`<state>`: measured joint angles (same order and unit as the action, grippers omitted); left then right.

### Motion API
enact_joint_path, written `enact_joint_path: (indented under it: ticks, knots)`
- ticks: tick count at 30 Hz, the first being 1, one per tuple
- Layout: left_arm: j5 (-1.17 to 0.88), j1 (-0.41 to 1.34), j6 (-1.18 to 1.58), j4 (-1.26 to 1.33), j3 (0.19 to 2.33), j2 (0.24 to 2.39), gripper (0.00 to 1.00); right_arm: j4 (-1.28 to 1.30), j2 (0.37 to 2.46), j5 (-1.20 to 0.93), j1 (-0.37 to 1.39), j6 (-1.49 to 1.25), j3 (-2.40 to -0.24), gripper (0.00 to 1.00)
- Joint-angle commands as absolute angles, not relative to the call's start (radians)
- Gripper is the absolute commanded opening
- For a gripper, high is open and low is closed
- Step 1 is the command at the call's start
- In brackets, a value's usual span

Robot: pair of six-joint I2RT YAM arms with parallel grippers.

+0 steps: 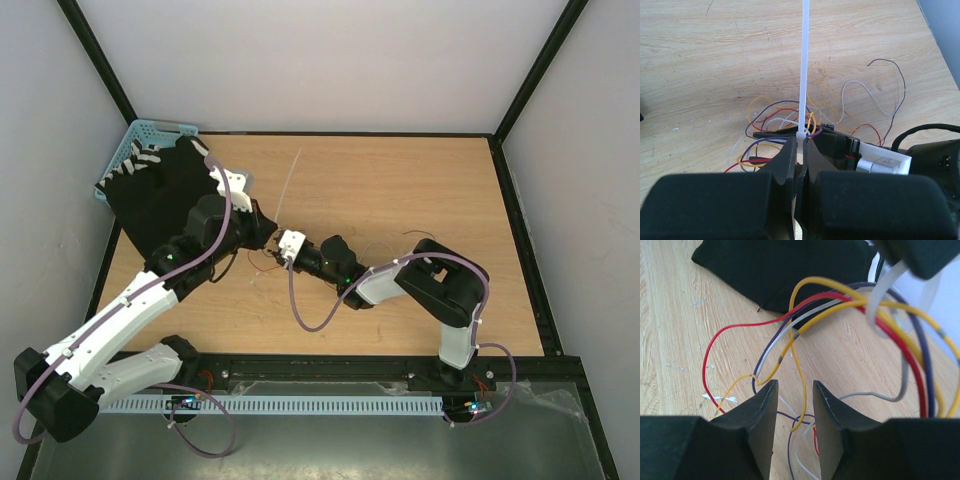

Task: Zip-tie the wires
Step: Adjust the cable at the center of the board.

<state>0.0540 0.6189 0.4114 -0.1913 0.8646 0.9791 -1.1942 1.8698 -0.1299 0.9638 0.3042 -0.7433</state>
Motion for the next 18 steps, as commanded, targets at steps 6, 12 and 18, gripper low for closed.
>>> enact_joint_path:
  ticks: [6, 12, 18]
  knots:
    - [0.070, 0.624, 0.400, -0.155, 0.896, 0.972, 0.00, -1.181, 1.867, -0.137, 0.969, 0.295, -0.752, 0.21]
    - [0.078, 0.624, 0.396, -0.155, 0.899, 0.987, 0.00, -1.175, 1.822, -0.139, 0.968, 0.288, -0.720, 0.01]
    - [0.084, 0.615, 0.386, -0.155, 0.917, 1.014, 0.00, -1.118, 1.709, -0.164, 0.970, 0.260, -0.647, 0.00]
